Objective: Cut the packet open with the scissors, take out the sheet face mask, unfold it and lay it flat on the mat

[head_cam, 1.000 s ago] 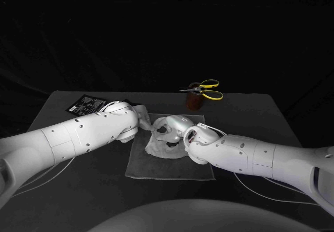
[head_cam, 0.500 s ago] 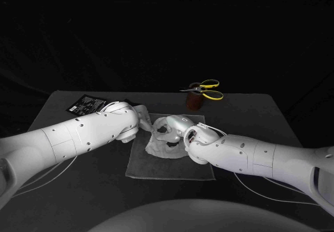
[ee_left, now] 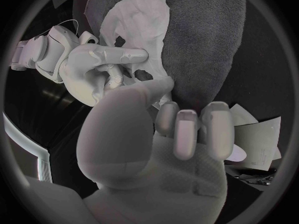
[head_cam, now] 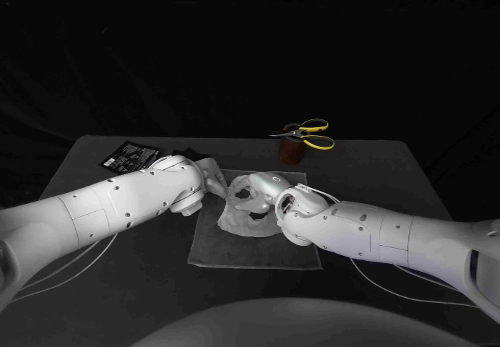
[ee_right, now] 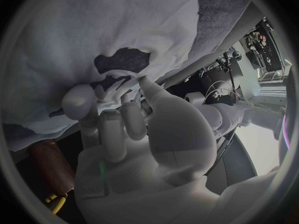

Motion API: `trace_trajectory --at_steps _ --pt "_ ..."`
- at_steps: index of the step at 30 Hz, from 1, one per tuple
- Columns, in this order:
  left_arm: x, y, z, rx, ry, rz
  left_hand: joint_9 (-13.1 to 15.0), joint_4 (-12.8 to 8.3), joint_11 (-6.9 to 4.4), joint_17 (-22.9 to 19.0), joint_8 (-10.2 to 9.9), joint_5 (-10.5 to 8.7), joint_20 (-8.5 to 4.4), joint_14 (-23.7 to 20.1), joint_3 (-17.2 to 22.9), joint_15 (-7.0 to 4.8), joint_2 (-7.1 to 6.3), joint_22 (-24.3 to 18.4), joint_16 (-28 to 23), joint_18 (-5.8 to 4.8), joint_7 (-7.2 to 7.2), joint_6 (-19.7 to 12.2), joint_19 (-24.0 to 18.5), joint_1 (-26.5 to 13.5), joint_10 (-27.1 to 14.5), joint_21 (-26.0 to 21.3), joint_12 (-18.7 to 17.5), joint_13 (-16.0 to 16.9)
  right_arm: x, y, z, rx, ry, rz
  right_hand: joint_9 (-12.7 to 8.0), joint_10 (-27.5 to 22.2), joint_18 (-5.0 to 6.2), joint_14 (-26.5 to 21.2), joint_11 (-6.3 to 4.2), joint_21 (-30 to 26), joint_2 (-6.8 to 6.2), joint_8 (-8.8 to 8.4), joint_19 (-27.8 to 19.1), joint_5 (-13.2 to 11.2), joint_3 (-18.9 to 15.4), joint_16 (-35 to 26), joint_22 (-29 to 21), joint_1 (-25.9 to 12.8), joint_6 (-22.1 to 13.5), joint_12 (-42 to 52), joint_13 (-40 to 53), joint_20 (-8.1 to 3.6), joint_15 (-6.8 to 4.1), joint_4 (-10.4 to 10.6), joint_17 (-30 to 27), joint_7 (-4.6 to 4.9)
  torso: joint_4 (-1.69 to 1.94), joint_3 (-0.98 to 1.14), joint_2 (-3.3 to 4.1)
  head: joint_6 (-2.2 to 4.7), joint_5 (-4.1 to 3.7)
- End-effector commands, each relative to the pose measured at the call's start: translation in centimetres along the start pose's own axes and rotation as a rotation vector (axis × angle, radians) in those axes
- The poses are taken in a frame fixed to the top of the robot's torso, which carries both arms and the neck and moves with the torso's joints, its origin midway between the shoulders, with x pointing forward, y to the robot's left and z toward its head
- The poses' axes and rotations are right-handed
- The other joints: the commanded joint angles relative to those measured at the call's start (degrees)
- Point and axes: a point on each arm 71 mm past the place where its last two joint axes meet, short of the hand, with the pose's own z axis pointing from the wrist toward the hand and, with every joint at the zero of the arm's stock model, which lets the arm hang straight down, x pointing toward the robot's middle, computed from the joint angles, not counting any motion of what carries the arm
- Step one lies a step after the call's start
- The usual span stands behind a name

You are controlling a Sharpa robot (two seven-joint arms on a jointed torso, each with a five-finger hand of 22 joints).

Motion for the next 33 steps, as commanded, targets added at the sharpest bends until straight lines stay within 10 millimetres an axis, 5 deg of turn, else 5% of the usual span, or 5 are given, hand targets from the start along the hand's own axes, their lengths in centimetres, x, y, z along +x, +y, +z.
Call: trace_trajectory --at_steps 1,20,25,29,33 --pt "-0.3 0.4 0.0 0.014 -0.021 -0.005 0.27 -0.07 -0.14 14.06 0.38 0.21 0.08 5.61 0.35 -0.04 -0.02 7.44 0.19 -1.14 0.02 0.12 0.73 -0.42 0.44 0.35 0.19 -0.03 1.6 -2.4 -0.7 0.126 0.106 -0.043 0.06 -0.02 0.74 3.84 0.14 -0.32 0.02 0.14 -0.19 0.15 0.11 0.2 5.74 0.47 -0.01 0.29 1.07 -0.24 -0.29 -0.35 6.17 0.23 -0.01 0.02 -0.01 0.0 0.03" --pt "-2.2 1.8 -0.7 0.06 -0.104 0.043 1.47 -0.4 -0.06 13.36 0.82 -0.04 -0.01 5.42 2.11 -0.01 -0.06 6.75 -0.06 -0.93 0.13 -0.68 0.25 -2.27 -0.95 -0.22 -1.57 -2.44 1.5 -2.4 -0.9 0.121 0.097 -0.044 0.04 -0.01 0.73 3.85 0.16 -0.3 0.06 0.11 -0.17 0.15 0.06 0.22 5.75 0.55 0.07 0.3 1.07 -0.22 -0.27 -0.43 6.2 0.24 0.04 0.06 -0.03 0.0 0.22" --pt "-1.9 1.9 -1.8 0.136 -0.041 -0.115 2.89 0.97 1.42 0.84 0.17 -0.25 0.69 1.14 3.12 1.15 1.44 -5.45 -5.96 2.45 1.72 -7.15 -8.61 -4.5 -17.42 -11.37 -20.23 -26.28 1.4 -2.4 -0.9 0.114 0.088 -0.04 0.04 0.03 0.74 3.84 0.16 -0.32 0.06 0.11 -0.17 0.15 0.04 0.2 5.74 0.55 0.09 0.37 1.13 -0.22 -0.27 -0.44 6.17 0.24 0.04 0.07 -0.01 0.0 0.4" --pt "-1.8 2.5 -2.7 0.165 -0.001 -0.281 0.99 1.46 3.41 -18.48 -2.11 -0.38 2.04 -7.83 4.99 2.76 0.59 -22.09 -18.81 6.24 3.97 -11.69 -19.83 -5.26 -24.07 -28.26 -29.29 -33.89 1.2 -2.4 -1.0 0.097 0.066 -0.023 0.04 0.01 0.72 3.83 0.16 -0.24 0.07 0.12 -0.15 0.16 0.04 0.17 5.76 0.57 0.12 0.34 1.09 -0.22 -0.27 -0.45 6.11 0.24 0.07 0.03 -0.02 0.0 0.42" --pt "-1.9 3.6 -3.5 0.167 0.014 -0.383 -0.69 1.2 4.18 -23.47 -2.56 -0.31 2.75 -9.21 3.37 3.32 0.76 -27.17 -23.09 6.95 4.48 -12.29 -20.69 -5.13 -24.29 -33.75 -35.33 -39.81 0.7 -2.3 -1.2 0.046 0.005 0.03 0.13 -0.07 0.76 3.81 0.23 -0.49 0.34 0.41 -0.2 0.18 0.14 0.11 5.71 0.89 0.83 0.21 0.96 -0.19 -0.24 -0.65 5.99 0.35 0.07 -0.06 -0.03 0.0 0.43"
